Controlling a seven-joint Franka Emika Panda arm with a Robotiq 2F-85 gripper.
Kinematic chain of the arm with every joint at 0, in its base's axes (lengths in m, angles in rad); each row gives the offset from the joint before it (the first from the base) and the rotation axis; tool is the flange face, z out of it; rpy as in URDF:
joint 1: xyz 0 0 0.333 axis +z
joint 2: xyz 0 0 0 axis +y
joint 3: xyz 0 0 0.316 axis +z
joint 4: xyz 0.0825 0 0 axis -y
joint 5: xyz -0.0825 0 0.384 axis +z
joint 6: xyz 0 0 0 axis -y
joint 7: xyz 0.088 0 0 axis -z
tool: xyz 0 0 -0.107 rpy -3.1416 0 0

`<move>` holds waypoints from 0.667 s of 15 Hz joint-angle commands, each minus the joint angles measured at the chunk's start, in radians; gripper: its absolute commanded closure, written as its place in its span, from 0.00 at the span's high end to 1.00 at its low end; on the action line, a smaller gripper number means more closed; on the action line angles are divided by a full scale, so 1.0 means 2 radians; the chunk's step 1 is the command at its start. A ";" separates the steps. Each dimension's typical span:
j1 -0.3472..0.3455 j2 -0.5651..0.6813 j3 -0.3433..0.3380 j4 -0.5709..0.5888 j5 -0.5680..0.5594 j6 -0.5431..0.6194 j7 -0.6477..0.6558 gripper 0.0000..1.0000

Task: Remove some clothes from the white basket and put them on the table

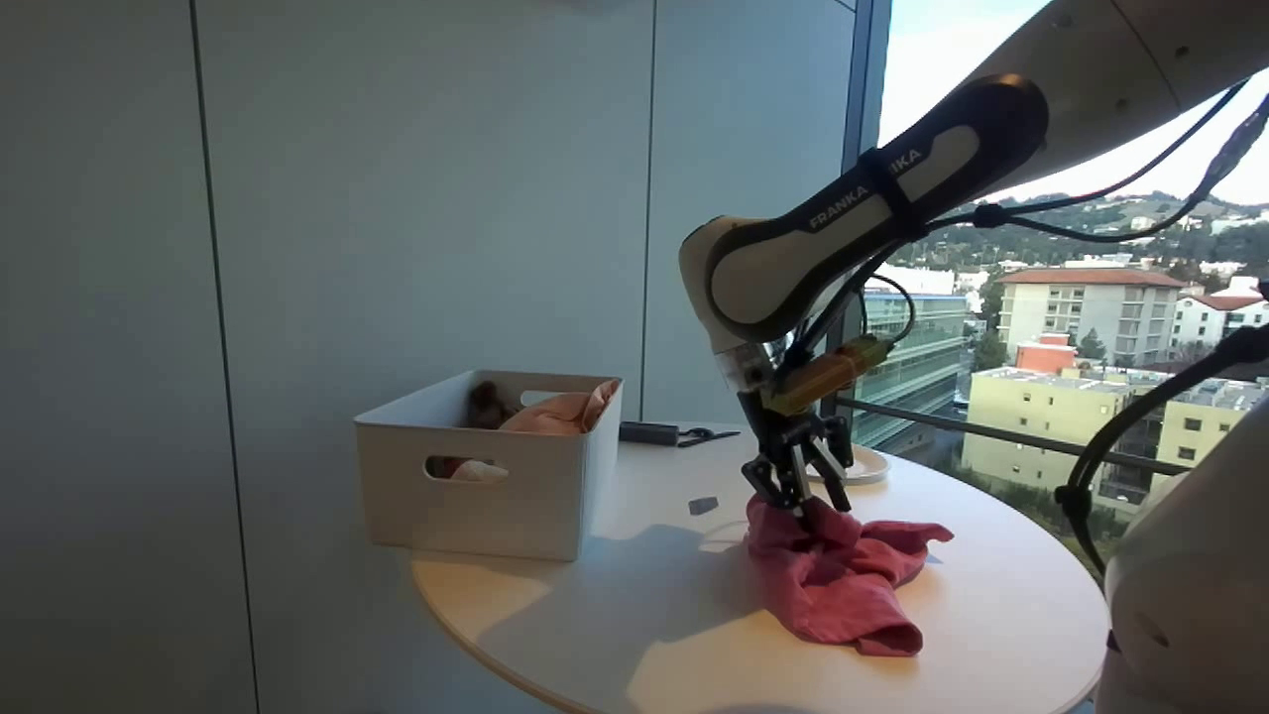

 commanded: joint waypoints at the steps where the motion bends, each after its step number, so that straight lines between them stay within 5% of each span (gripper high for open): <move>1: -0.007 -0.041 0.037 0.015 -0.064 -0.021 0.029 0.83; 4: 0.006 -0.072 0.052 0.031 -0.105 -0.021 0.001 1.00; 10: 0.017 -0.086 0.056 0.065 -0.175 0.065 -0.039 1.00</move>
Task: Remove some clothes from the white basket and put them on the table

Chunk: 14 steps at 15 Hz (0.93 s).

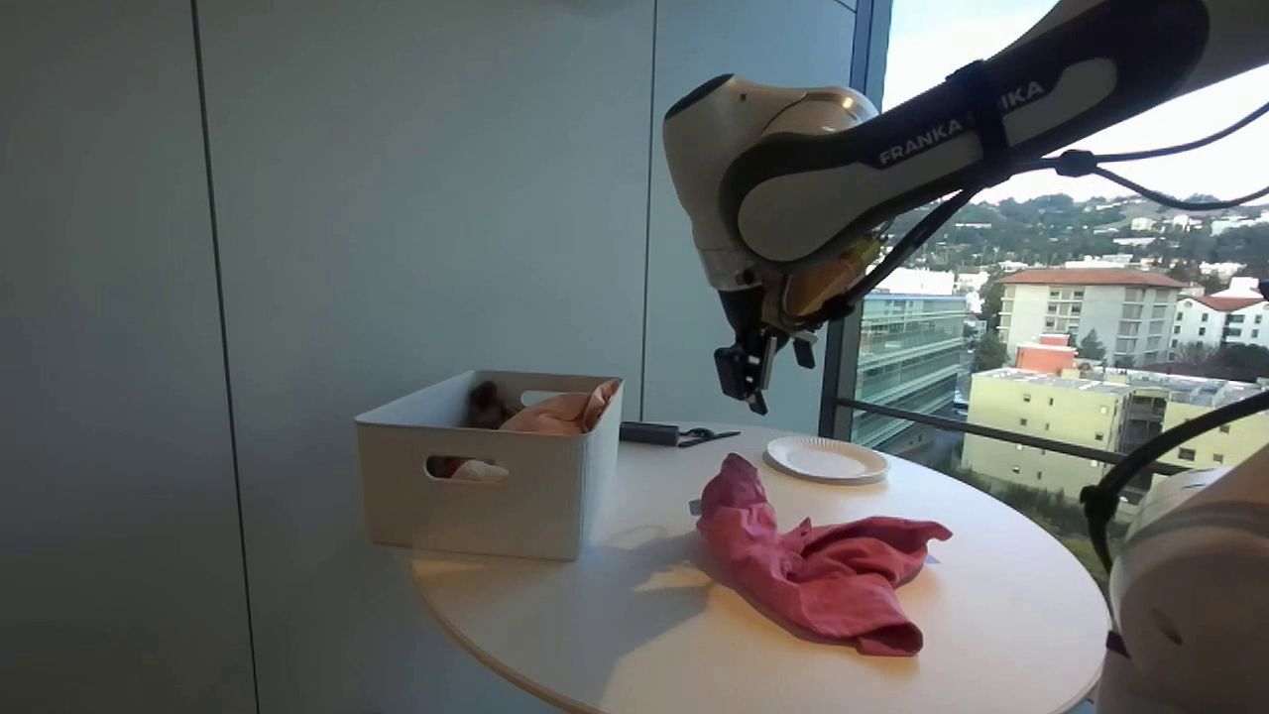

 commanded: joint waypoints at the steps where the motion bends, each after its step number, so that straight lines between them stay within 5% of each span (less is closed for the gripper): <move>1: 0.002 0.008 -0.002 0.020 -0.049 0.071 -0.029 1.00; 9: 0.008 0.126 -0.014 0.118 -0.102 0.277 -0.109 1.00; 14: 0.024 0.222 -0.044 0.192 -0.032 0.407 -0.217 1.00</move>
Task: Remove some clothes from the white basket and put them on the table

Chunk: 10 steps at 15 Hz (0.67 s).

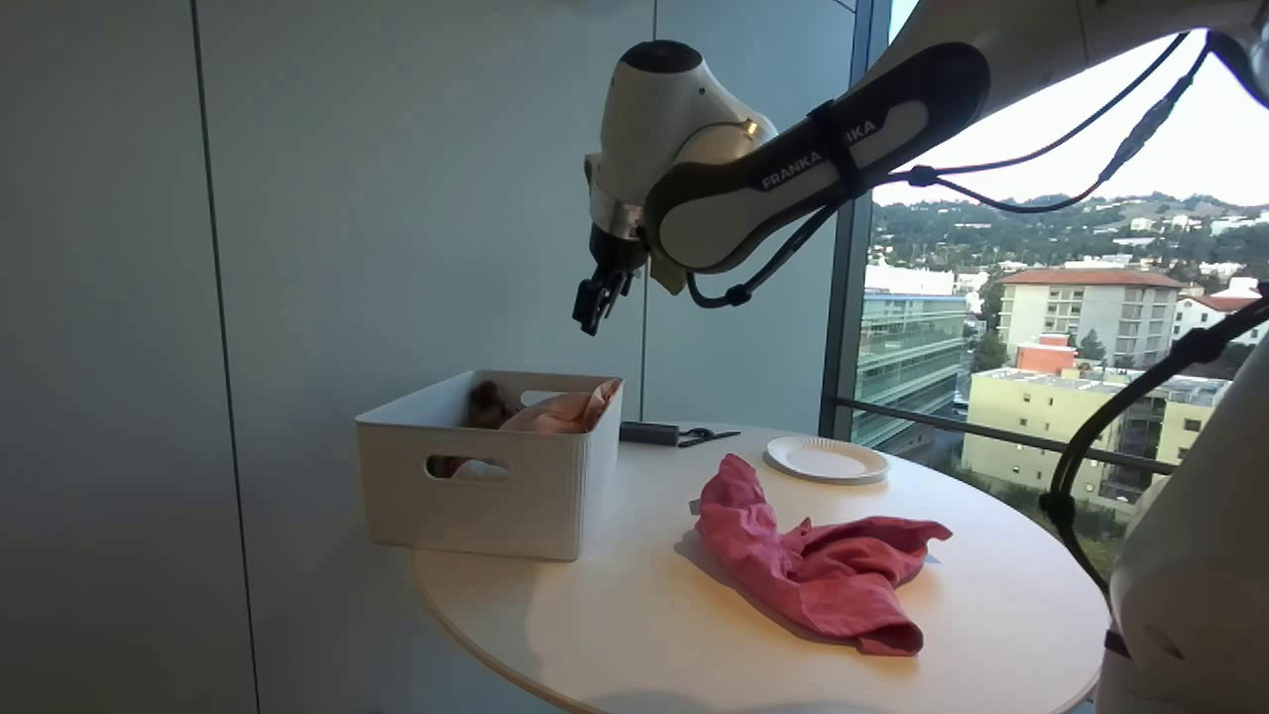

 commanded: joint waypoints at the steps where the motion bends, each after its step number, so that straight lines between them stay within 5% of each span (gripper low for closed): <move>1: 0.025 0.089 -0.034 0.072 0.092 0.071 -0.105 1.00; 4: 0.068 0.145 -0.066 0.107 0.230 0.049 -0.212 1.00; 7: 0.047 0.181 -0.045 0.151 0.355 -0.040 -0.321 1.00; 8: 0.040 0.192 -0.043 0.172 0.355 -0.093 -0.321 1.00; 10: 0.037 0.208 -0.050 0.198 0.270 -0.161 -0.257 1.00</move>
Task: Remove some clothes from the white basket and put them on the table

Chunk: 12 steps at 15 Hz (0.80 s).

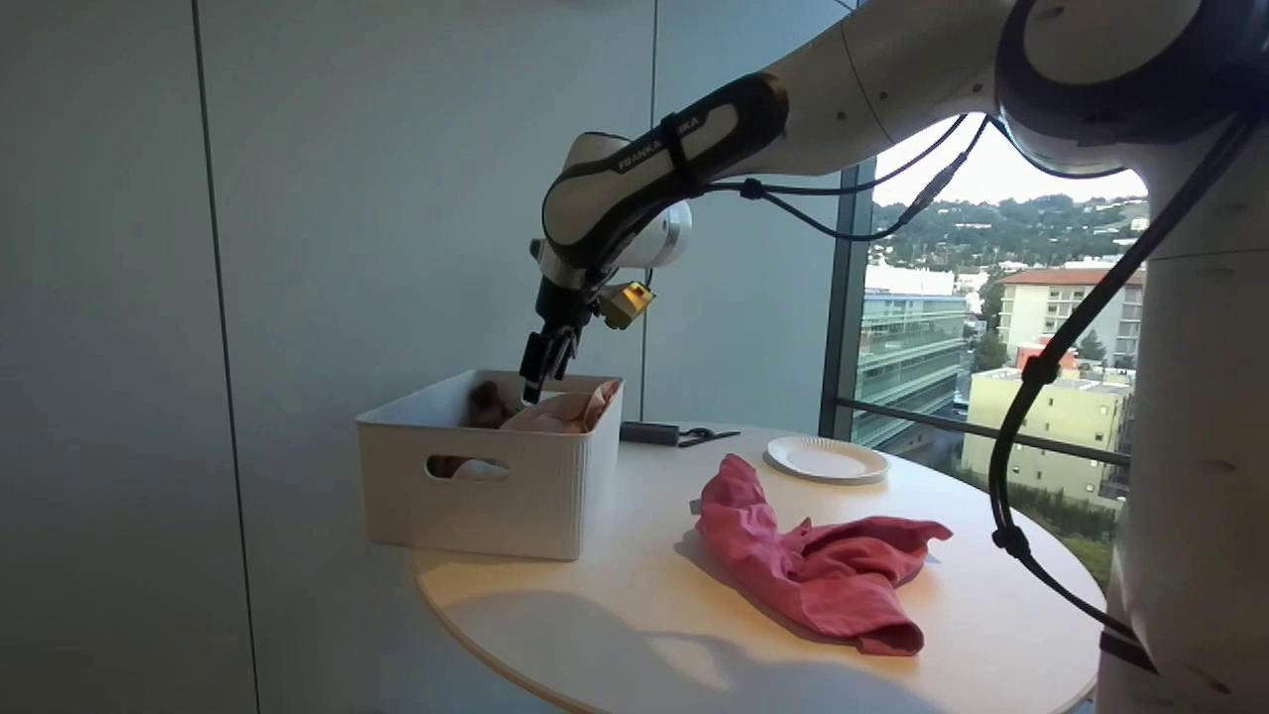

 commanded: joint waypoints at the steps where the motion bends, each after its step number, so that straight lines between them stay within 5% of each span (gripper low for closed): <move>1: -0.012 0.033 -0.001 0.068 -0.090 -0.106 0.053 1.00; 5: -0.014 0.052 0.001 0.104 -0.156 -0.208 0.057 1.00; 12: -0.036 0.075 0.009 0.136 -0.031 -0.250 -0.014 1.00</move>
